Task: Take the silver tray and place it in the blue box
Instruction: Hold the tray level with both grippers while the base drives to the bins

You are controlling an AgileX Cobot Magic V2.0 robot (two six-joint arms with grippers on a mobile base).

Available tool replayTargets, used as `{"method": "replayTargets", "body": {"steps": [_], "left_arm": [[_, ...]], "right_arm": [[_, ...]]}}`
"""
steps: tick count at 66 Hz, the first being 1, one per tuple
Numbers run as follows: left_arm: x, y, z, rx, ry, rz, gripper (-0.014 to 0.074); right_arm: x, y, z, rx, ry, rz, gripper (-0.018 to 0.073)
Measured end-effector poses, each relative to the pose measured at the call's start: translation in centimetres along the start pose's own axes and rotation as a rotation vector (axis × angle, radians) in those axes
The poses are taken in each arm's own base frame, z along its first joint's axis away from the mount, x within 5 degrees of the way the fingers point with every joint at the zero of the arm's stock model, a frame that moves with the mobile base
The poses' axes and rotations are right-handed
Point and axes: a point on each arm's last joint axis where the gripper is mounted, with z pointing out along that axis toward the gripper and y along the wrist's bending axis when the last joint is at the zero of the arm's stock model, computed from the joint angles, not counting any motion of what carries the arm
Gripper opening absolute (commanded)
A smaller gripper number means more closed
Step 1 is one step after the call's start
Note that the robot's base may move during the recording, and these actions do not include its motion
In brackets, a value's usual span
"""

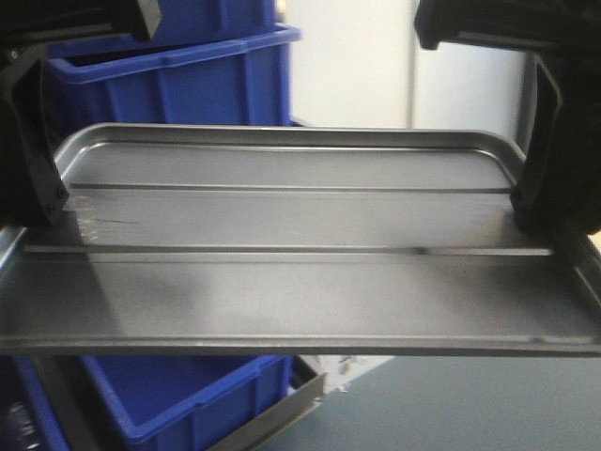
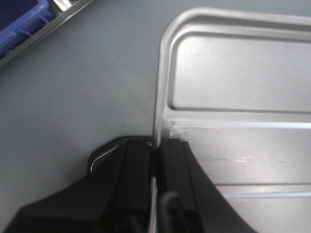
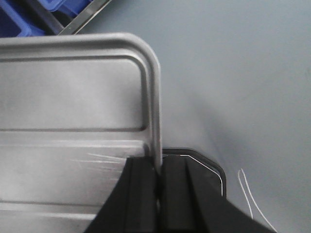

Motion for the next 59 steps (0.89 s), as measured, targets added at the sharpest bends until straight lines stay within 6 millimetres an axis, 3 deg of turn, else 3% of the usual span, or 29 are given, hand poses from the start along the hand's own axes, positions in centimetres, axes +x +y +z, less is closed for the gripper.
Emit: {"method": "replayTargets", "body": {"steps": [59], "left_arm": [[0.01, 0.01, 0.00, -0.002, 0.001, 0.000, -0.0006]], "right_arm": [[0.00, 0.00, 0.00, 0.000, 0.000, 0.000, 0.0049]]}}
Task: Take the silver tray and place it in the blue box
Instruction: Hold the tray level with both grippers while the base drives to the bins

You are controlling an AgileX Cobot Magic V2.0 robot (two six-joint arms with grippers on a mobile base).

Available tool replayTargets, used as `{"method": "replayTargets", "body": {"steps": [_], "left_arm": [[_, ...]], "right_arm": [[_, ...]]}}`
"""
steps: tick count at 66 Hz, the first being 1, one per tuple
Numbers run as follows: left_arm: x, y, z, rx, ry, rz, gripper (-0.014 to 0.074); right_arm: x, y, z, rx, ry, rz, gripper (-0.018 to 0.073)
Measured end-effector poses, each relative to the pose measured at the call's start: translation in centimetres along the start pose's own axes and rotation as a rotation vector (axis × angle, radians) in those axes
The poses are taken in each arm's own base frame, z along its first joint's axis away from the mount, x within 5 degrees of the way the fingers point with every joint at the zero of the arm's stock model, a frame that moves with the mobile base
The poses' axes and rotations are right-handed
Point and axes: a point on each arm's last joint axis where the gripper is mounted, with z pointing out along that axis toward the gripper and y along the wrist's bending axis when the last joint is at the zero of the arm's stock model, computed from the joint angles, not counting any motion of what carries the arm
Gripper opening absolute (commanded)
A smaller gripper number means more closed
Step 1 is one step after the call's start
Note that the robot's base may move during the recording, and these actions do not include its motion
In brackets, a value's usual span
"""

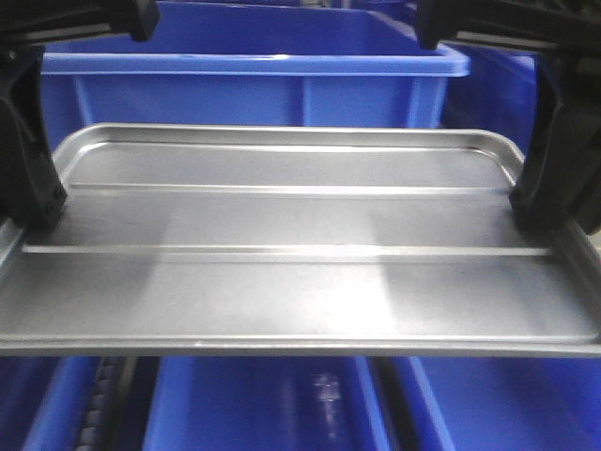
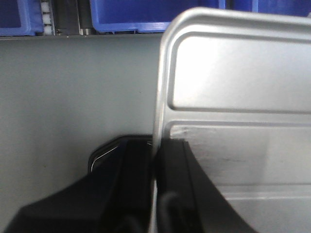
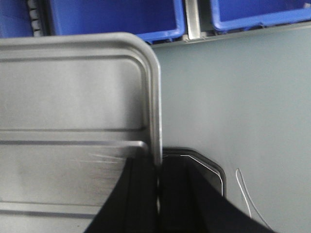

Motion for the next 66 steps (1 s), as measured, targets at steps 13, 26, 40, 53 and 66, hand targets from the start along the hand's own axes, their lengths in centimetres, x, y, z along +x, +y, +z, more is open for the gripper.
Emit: {"method": "replayTargets", "body": {"steps": [13, 26, 40, 53, 66], "left_arm": [[0.00, 0.00, 0.00, 0.000, 0.000, 0.000, -0.0006], [0.00, 0.00, 0.00, 0.000, 0.000, 0.000, -0.0006], [0.00, 0.00, 0.00, 0.000, 0.000, 0.000, -0.0006], [0.00, 0.00, 0.00, 0.000, 0.000, 0.000, -0.0006], [0.00, 0.00, 0.00, 0.000, 0.000, 0.000, -0.0006]], "right_arm": [[0.00, 0.00, 0.00, 0.000, 0.000, 0.000, 0.0049], [0.00, 0.00, 0.00, 0.000, 0.000, 0.000, 0.0049], [0.00, 0.00, 0.00, 0.000, 0.000, 0.000, 0.0049], [0.00, 0.00, 0.00, 0.000, 0.000, 0.000, 0.0049], [0.00, 0.00, 0.00, 0.000, 0.000, 0.000, 0.0049]]}}
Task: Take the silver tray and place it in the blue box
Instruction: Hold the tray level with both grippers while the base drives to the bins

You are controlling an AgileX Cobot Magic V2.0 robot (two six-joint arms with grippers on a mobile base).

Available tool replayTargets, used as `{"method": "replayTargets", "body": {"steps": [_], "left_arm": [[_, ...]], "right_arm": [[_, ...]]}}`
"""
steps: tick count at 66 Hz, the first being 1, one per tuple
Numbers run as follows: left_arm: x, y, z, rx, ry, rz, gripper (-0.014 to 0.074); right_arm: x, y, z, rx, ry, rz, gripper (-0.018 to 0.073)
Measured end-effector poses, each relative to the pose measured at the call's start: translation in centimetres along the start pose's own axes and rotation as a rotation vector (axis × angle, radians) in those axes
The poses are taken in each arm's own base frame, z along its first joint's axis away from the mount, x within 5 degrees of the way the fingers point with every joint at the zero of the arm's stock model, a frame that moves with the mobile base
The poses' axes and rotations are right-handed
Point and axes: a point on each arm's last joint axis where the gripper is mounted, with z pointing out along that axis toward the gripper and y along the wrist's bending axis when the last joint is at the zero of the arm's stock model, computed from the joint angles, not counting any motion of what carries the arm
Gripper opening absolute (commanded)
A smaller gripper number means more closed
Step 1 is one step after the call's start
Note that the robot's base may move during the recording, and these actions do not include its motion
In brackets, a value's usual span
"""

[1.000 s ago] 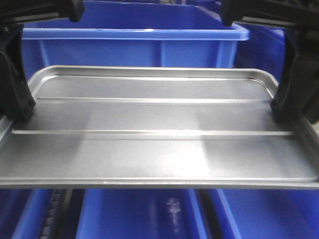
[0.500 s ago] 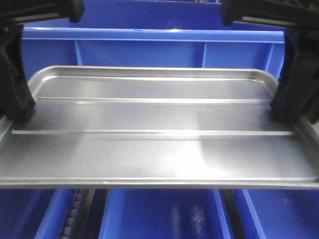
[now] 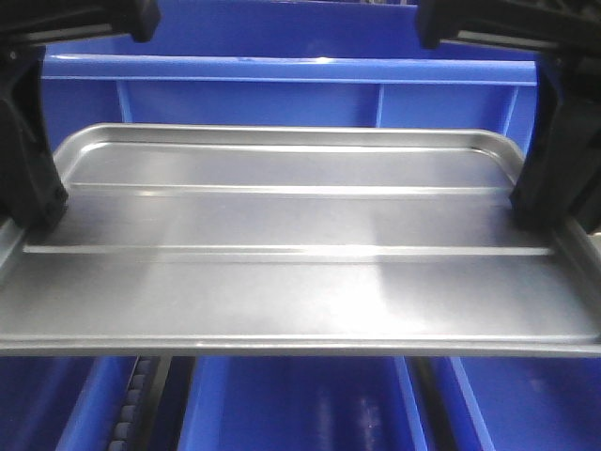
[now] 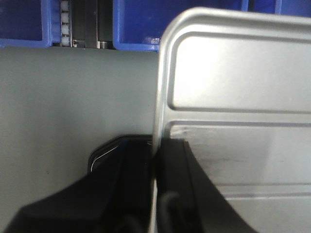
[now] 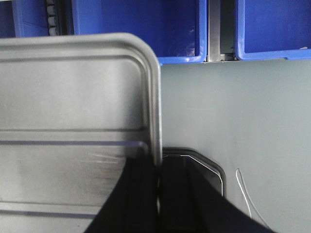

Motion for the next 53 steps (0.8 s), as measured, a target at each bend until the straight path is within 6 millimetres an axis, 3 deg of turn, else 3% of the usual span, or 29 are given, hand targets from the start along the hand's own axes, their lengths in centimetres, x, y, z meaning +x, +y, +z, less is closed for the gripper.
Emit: {"method": "replayTargets", "body": {"steps": [53], "left_arm": [[0.00, 0.00, 0.00, 0.000, 0.000, 0.000, -0.0006]], "right_arm": [[0.00, 0.00, 0.00, 0.000, 0.000, 0.000, 0.0049]]}}
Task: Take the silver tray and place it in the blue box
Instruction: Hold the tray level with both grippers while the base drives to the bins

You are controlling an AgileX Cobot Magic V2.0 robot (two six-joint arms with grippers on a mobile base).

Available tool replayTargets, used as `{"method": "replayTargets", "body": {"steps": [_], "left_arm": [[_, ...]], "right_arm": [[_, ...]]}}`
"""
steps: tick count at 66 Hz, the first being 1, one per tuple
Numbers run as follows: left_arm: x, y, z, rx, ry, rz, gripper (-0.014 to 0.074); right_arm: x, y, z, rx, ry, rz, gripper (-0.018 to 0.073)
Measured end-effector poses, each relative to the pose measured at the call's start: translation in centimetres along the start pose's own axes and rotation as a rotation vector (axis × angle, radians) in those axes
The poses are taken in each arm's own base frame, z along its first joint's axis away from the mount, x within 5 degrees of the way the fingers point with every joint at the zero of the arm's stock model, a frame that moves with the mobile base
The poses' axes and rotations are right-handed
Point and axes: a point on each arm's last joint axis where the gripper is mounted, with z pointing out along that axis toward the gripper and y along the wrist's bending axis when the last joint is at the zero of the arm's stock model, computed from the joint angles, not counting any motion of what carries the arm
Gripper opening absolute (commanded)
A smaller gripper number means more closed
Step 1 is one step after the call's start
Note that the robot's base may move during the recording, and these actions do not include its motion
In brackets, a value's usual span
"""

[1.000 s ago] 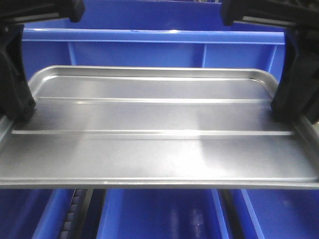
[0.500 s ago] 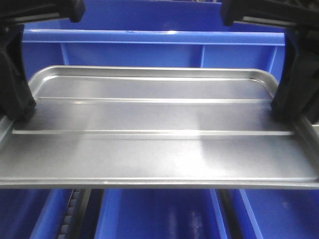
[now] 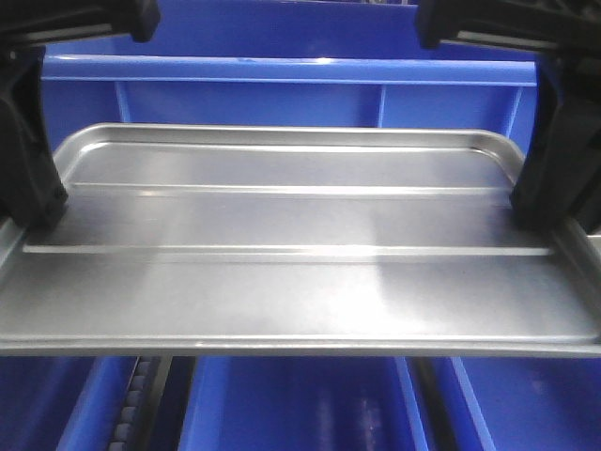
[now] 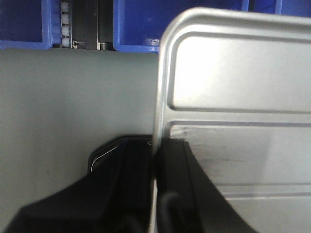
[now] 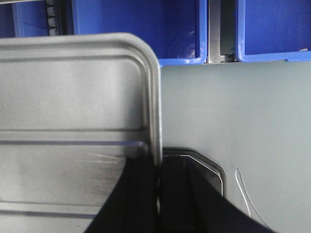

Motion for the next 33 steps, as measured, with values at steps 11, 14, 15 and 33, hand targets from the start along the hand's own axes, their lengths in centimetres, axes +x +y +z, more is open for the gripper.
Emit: {"method": "replayTargets", "body": {"steps": [11, 14, 15, 33], "left_arm": [[0.00, 0.00, 0.00, 0.000, 0.000, 0.000, -0.0006], [0.00, 0.00, 0.00, 0.000, 0.000, 0.000, -0.0006], [0.00, 0.00, 0.00, 0.000, 0.000, 0.000, -0.0006], [-0.01, -0.01, 0.00, 0.002, -0.001, 0.000, -0.0006]], "right_arm": [[0.00, 0.00, 0.00, 0.000, 0.000, 0.000, 0.0049], [0.00, 0.00, 0.00, 0.000, 0.000, 0.000, 0.0049], [0.00, 0.00, 0.00, 0.000, 0.000, 0.000, 0.0049], [-0.18, -0.03, 0.00, 0.003, -0.019, -0.013, 0.0049]]}}
